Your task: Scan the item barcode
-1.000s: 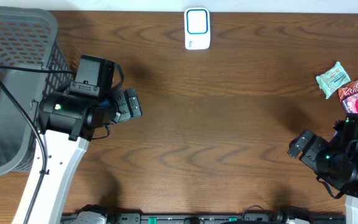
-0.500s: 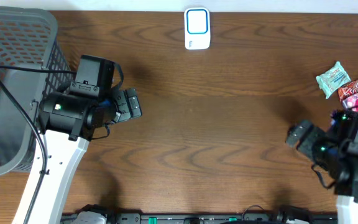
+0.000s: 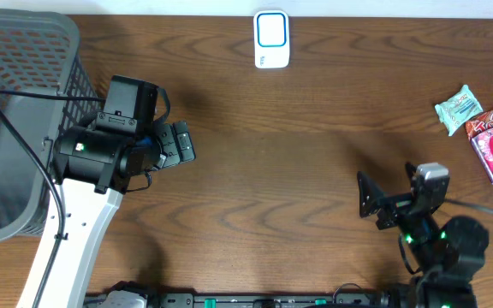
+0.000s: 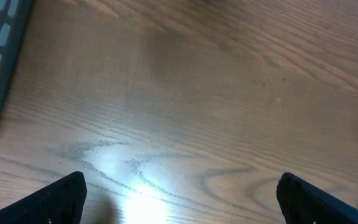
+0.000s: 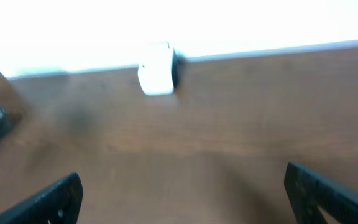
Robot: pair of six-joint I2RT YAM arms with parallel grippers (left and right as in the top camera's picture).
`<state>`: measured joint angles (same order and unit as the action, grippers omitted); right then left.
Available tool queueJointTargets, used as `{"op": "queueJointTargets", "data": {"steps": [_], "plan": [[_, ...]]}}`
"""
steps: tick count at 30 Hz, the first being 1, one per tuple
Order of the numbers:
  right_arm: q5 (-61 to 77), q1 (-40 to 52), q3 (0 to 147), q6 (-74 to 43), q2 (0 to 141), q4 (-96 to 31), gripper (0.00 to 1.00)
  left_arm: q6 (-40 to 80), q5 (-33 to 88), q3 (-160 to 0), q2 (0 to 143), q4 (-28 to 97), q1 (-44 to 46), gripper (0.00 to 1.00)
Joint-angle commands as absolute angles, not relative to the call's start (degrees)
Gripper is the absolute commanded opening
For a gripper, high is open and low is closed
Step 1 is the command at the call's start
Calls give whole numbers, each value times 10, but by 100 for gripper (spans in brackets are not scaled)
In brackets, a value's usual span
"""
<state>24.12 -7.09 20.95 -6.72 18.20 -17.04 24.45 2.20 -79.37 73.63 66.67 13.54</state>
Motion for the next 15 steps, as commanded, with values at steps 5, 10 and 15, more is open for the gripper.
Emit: {"op": "queueJointTargets", "data": {"steps": [5,10,15], "plan": [[237,-47,79,-51,83,-5,99,247,14,-796,736,668,134,98],[177,-29,39,-56,46,11,99,247,14,-796,736,668,134,98],[136,-29,16,-61,16,11,99,247,14,-796,736,668,134,98]]}}
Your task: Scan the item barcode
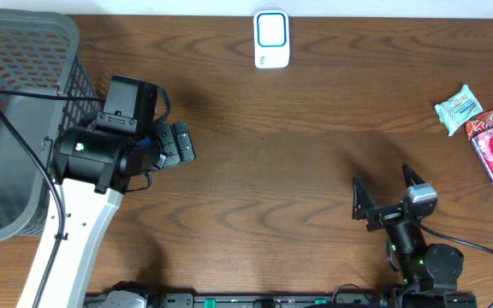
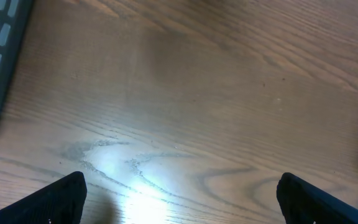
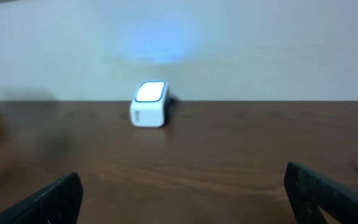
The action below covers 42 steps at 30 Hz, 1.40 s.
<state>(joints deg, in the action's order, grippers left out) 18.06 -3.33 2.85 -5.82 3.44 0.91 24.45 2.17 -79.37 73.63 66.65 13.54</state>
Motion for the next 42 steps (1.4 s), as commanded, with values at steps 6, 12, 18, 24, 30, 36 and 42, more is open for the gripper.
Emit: {"op": "queueJointTargets", "data": {"steps": [6,12,18,24,30,36,42], "plan": [[93,-22,3,-52,3,-2,99,247,14,-796,736,668,134,98],[69,-1,3,-16,3,-39,99,247,14,-796,736,668,134,98],[57,1,3,-16,3,-40,99,247,14,-796,736,668,134,98],[56,1,3,33,3,-41,99,247,14,-796,736,668,134,98],[55,1,3,22,3,-41,99,247,14,-796,736,668,134,98],[54,9,3,22,3,-41,99,247,14,-796,736,668,134,98],[54,8,3,-4,3,-41,99,247,14,-796,736,668,134,98]]}}
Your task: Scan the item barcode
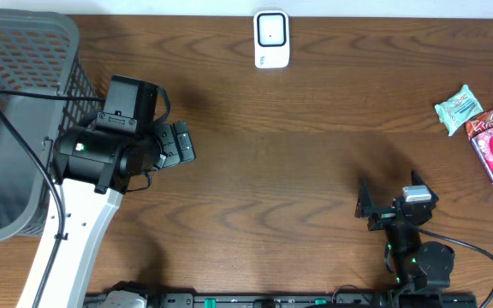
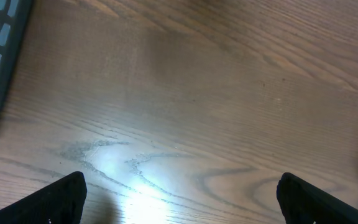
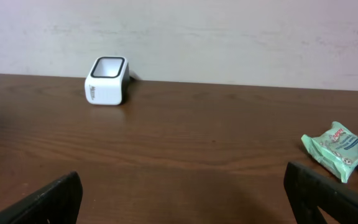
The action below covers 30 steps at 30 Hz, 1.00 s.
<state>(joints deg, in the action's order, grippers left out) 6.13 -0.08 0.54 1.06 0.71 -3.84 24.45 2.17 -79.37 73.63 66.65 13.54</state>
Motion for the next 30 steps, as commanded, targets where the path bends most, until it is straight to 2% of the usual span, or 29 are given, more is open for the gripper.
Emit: {"op": "queueJointTargets", "data": {"steps": [1,30], "plan": [[54,9,3,-13,3,-41,99,247,14,-796,736,668,134,98],[55,8,3,-27,3,-39,99,247,14,-796,736,668,134,98]]}}
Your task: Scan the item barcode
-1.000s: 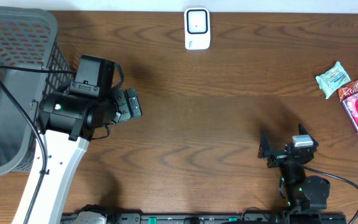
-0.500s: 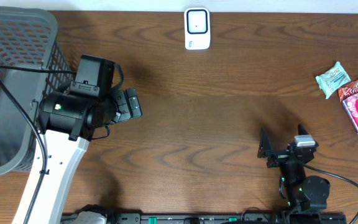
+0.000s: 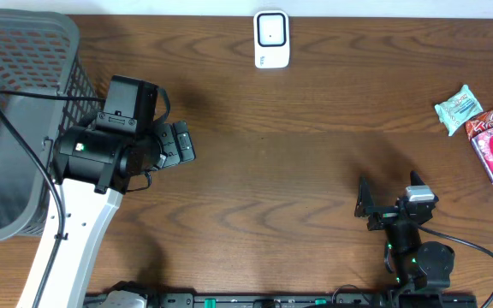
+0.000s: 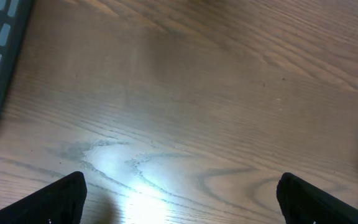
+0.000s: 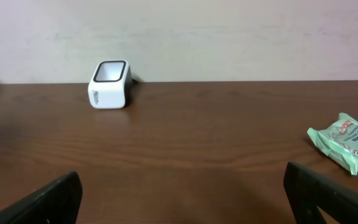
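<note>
The white barcode scanner (image 3: pixel 271 38) stands at the far middle edge of the table and also shows in the right wrist view (image 5: pixel 109 84). A mint-green packet (image 3: pixel 459 109) (image 5: pixel 347 142) lies at the far right, with red and pink snack packs beside it. My right gripper (image 3: pixel 388 205) (image 5: pixel 182 199) sits low near the front edge, open and empty, facing the scanner. Over bare wood beside the basket, my left gripper (image 3: pixel 178 143) (image 4: pixel 182 199) hovers open and empty.
A grey mesh basket (image 3: pixel 15 120) fills the left end of the table, and its corner shows in the left wrist view. A pale wall rises behind the scanner. Brown wood lies between the grippers and the items.
The right wrist view has levelled and shifted slightly, so the mint packet sits a little further right. Nothing was taken hold of. The left arm has not moved.
At first the right gripper stood higher, looking down on the table, and the scanner window was blue. Then the arm was folded low near the front edge. Later its view had turned right, showing the mint packet, and the scanner window was dark. The left arm stayed still throughout.
</note>
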Robot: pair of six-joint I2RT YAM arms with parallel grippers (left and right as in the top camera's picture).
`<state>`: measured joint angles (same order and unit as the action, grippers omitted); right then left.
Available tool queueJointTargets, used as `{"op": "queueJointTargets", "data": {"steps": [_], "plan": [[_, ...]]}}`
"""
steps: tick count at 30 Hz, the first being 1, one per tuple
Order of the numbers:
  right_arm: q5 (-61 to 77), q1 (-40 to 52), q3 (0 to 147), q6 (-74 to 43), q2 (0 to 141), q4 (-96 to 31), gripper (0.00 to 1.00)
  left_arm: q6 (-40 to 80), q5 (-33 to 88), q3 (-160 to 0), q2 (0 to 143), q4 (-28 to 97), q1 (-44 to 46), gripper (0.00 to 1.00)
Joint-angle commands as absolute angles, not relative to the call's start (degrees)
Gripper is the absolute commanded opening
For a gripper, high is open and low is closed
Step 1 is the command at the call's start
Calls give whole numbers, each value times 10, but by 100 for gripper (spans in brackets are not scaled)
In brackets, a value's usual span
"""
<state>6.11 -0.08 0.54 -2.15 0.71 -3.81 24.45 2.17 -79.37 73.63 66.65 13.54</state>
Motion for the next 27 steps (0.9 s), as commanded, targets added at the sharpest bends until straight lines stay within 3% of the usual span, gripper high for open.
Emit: {"op": "queueJointTargets", "data": {"steps": [1,20,27], "plan": [[55,8,3,-27,3,-39,99,248,14,-796,736,668,134,98],[55,8,3,-27,3,-39,99,248,0,-792,708,671,134,98],[55,8,3,-27,3,-39,99,238,8,-697,624,651,134,98]]}}
